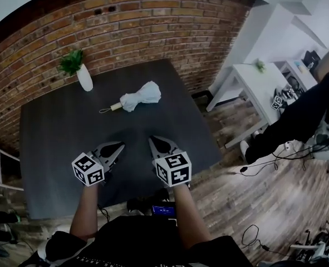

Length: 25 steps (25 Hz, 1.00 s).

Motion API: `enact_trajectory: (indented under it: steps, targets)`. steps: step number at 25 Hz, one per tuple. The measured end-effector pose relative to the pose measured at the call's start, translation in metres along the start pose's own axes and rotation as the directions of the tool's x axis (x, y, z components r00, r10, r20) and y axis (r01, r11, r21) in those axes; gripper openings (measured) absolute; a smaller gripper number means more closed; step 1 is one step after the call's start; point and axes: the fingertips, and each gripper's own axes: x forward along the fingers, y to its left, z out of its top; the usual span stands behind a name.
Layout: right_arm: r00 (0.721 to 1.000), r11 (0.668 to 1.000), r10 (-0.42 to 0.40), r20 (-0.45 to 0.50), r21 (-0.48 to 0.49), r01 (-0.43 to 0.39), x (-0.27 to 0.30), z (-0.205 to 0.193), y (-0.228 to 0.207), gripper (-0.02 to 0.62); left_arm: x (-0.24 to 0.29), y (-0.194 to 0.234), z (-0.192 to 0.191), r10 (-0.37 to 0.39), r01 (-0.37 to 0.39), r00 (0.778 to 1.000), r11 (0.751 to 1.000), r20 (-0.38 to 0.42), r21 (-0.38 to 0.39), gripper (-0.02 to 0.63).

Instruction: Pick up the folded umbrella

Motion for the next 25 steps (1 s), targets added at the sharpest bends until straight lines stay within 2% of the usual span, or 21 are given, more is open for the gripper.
enact_trajectory:
  steps: [8, 15, 25]
  targets:
    - [0.993, 0.989, 0.112, -0.024, -0.091, -0.113, 0.023, 0.028, -0.019, 0.008, 0.028, 0.009, 0.029, 0.067, -0.068, 0.997, 0.997, 0.022, 0.041, 0.002]
    - [0.980, 0.974, 0.197, -0.036, -0.102, -0.200, 0.034, 0.034, -0.024, 0.008, 0.058, 0.002, 0.034, 0.070, -0.069, 0.998, 0.995, -0.007, 0.073, 0.002]
    - [0.973, 0.970, 0.227, -0.034, -0.083, -0.230, 0.038, 0.032, -0.039, 0.008, 0.073, 0.006, 0.029, 0.096, -0.094, 0.995, 0.994, -0.024, 0.060, 0.002]
